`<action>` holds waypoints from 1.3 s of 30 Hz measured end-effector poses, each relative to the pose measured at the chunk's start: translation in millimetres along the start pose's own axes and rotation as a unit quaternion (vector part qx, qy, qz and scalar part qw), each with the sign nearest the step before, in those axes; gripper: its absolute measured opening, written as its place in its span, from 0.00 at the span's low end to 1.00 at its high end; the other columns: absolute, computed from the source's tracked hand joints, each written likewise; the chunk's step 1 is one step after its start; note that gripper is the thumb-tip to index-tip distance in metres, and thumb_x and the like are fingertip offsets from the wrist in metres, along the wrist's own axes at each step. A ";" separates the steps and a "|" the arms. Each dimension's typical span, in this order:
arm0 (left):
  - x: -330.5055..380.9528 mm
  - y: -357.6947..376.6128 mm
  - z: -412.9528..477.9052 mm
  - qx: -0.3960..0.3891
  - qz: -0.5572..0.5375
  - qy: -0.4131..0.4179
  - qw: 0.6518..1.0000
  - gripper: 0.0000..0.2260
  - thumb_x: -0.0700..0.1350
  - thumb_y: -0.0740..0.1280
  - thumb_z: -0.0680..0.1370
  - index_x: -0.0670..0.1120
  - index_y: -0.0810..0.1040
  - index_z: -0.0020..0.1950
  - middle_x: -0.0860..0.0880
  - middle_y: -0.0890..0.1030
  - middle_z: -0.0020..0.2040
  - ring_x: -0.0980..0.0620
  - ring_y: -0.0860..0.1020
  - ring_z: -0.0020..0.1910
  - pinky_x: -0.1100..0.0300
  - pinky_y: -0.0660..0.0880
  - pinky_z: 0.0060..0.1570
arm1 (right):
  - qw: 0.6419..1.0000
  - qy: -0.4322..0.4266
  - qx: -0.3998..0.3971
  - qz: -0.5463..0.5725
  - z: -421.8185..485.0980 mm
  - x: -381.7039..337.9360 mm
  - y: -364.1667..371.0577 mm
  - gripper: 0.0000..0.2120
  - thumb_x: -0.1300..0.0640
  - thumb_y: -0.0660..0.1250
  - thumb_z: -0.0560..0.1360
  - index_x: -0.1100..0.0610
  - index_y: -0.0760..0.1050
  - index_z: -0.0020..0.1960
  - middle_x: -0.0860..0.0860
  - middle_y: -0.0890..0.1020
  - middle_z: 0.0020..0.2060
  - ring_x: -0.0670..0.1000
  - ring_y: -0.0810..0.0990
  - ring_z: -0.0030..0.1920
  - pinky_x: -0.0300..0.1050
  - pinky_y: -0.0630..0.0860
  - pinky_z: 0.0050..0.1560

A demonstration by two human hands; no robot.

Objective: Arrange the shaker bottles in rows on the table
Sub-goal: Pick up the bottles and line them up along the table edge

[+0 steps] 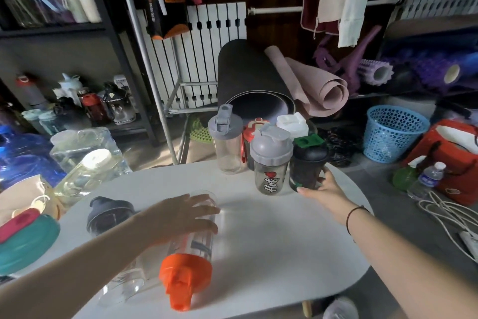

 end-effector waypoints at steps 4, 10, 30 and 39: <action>-3.5 4.2 -6.1 0.010 -0.062 0.018 0.998 0.32 0.50 0.75 0.63 0.62 0.70 0.65 0.56 0.76 0.65 0.48 0.74 0.64 0.61 0.82 0.35 | 1.000 -0.019 -0.002 -0.014 -0.8 -0.8 2.7 0.46 0.66 0.77 0.67 0.50 0.55 0.76 0.53 0.77 0.64 0.53 0.78 0.61 0.49 0.71 0.66; -5.7 17.8 -7.9 0.015 -0.141 -0.049 0.989 0.39 0.59 0.72 0.59 0.58 0.67 0.70 0.50 0.74 0.67 0.45 0.74 0.64 0.58 0.81 0.29 | 1.000 -0.019 -0.003 -0.022 1.3 4.4 -1.3 0.49 0.62 0.79 0.65 0.44 0.53 0.75 0.52 0.77 0.65 0.51 0.78 0.62 0.55 0.70 0.68; -34.2 48.0 39.1 0.201 -0.622 -0.467 0.595 0.27 0.51 0.78 0.67 0.56 0.68 0.61 0.54 0.81 0.52 0.66 0.81 0.38 0.67 0.74 0.38 | 0.998 -0.050 0.001 -0.024 5.6 -0.5 -1.3 0.47 0.65 0.77 0.66 0.48 0.54 0.75 0.47 0.73 0.62 0.54 0.79 0.62 0.55 0.72 0.67; -40.4 53.8 61.0 0.188 -0.635 -0.477 0.578 0.30 0.58 0.76 0.64 0.56 0.70 0.63 0.58 0.80 0.52 0.50 0.82 0.46 0.51 0.78 0.48 | 0.997 -0.058 0.023 -0.042 10.3 0.2 -1.6 0.41 0.62 0.77 0.67 0.47 0.59 0.73 0.46 0.75 0.61 0.52 0.78 0.62 0.54 0.72 0.67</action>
Point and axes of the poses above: each hand's wrist, its own z-axis towards the middle knuckle, its own y-axis out of the palm, x = y × z, the point moved 7 cm from there along z, towards the middle knuckle
